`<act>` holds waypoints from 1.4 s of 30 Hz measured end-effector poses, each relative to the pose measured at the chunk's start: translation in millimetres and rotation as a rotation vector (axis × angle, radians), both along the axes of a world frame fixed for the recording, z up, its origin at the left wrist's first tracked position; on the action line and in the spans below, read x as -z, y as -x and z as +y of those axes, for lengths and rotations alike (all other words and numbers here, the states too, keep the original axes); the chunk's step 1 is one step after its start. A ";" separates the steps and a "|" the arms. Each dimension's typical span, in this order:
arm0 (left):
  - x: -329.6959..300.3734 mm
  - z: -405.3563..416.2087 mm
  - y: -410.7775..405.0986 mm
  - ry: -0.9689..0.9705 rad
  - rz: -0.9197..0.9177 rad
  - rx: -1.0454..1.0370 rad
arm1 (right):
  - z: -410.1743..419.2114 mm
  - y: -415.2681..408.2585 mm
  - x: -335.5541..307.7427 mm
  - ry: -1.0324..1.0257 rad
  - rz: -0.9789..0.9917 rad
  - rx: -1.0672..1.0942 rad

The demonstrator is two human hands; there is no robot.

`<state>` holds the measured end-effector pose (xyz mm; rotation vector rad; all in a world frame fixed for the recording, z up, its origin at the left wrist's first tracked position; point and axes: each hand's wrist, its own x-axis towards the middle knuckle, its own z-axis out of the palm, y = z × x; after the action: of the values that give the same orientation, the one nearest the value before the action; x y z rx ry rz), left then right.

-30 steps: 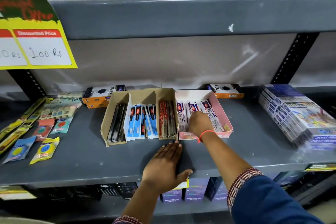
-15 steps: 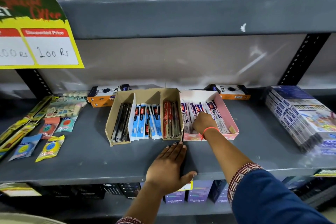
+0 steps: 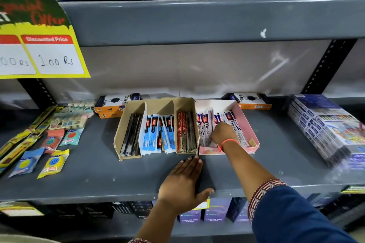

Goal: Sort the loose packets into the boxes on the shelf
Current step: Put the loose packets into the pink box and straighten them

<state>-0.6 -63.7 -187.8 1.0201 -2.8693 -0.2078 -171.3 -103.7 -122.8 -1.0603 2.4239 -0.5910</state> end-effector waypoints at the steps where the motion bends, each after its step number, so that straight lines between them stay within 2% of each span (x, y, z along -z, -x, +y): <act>1: -0.7 0.5 0.1 0.001 -0.002 0.001 | 0.5 1.5 0.3 0.003 0.002 -0.002; 10: -2.8 1.5 0.5 -0.014 -0.005 -0.002 | 9.4 -4.9 0.6 0.052 0.228 -0.124; 13: -0.2 0.3 0.2 -0.010 0.006 0.001 | 6.0 -9.3 2.2 0.026 0.135 -0.207; 16: 0.0 0.3 -0.1 -0.008 0.002 0.000 | 4.1 -3.0 -1.7 0.041 0.065 -0.178; 19: -2.2 1.0 -0.1 -0.020 0.003 -0.006 | 12.5 12.0 -8.3 0.025 0.218 -0.111; 22: -1.9 0.9 -1.2 -0.021 0.005 -0.009 | 20.8 26.0 -8.4 -0.101 0.360 -0.078; 26: 0.8 0.1 -0.4 -0.008 0.011 -0.012 | 24.7 32.7 -3.6 -0.189 0.239 -0.044; 32: -0.5 0.4 -0.7 -0.014 0.000 -0.013 | 24.1 39.4 -3.2 -0.029 0.135 0.005; 35: 0.8 0.3 -1.0 -0.006 -0.005 -0.013 | 27.5 38.6 -6.8 0.023 0.159 0.022; 38: 1.2 0.2 -0.7 -0.011 -0.004 -0.014 | 31.1 37.0 -6.5 0.043 0.262 0.007; 42: 0.9 0.7 -0.9 -0.013 0.007 -0.013 | 28.7 31.0 -0.9 0.006 0.279 -0.071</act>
<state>0.3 -63.0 -188.6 1.0372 -2.8580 -0.2298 -202.3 -74.9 -122.0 -1.3014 2.6067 -0.4519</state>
